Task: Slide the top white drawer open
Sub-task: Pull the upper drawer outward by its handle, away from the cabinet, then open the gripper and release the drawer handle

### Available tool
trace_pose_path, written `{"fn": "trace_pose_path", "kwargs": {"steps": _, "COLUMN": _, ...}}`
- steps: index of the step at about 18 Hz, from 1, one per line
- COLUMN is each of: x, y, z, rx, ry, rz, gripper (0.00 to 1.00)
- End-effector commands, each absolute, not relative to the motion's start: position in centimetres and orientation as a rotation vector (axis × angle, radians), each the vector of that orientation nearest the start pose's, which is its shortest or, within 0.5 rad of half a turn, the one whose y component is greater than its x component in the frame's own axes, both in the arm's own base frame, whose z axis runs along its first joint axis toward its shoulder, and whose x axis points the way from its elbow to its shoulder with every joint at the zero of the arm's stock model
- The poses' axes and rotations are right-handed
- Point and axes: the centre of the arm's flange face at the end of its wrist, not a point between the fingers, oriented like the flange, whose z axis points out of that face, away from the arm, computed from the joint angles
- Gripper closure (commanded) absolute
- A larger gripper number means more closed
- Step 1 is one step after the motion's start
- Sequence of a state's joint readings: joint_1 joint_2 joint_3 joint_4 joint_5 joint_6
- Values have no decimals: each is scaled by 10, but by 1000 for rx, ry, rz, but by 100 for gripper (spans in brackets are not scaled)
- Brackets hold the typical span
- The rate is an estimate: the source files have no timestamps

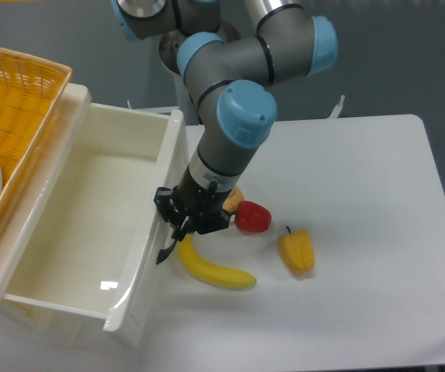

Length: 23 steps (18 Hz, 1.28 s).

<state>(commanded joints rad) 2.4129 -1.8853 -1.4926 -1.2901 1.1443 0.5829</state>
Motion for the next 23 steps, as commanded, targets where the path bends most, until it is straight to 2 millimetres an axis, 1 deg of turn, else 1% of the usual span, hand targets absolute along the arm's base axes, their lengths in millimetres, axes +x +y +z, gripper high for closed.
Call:
{"fn": "trace_pose_path", "kwargs": {"steps": 12, "x": -366, "y": 532, "z": 386, "rx": -2769, "ry": -391, "rz": -408, "gripper": 89}}
{"fn": "trace_pose_path", "kwargs": {"steps": 13, "x": -366, "y": 532, "z": 386, "rx": -2769, "ry": -393, "rz": -408, "gripper": 86}}
{"fn": "trace_pose_path", "kwargs": {"steps": 14, "x": -366, "y": 532, "z": 387, "rx": -2769, "ry": -392, "rz": -406, "gripper": 73}}
{"fn": "trace_pose_path", "kwargs": {"steps": 15, "x": -365, "y": 532, "z": 388, "rx": -2768, "ry": -392, "rz": -405, "gripper": 62}}
{"fn": "trace_pose_path", "kwargs": {"steps": 17, "x": -365, "y": 532, "z": 388, "rx": -2768, "ry": -392, "rz": -405, "gripper": 50}}
{"fn": "trace_pose_path", "kwargs": {"steps": 20, "x": -365, "y": 532, "z": 388, "rx": -2768, "ry": -390, "rz": -405, "gripper": 35}}
{"fn": "trace_pose_path", "kwargs": {"steps": 21, "x": -365, "y": 532, "z": 388, "rx": -2768, "ry": -392, "rz": -405, "gripper": 29}}
{"fn": "trace_pose_path", "kwargs": {"steps": 23, "x": -365, "y": 531, "z": 388, "rx": -2768, "ry": -392, "rz": -405, "gripper": 24}}
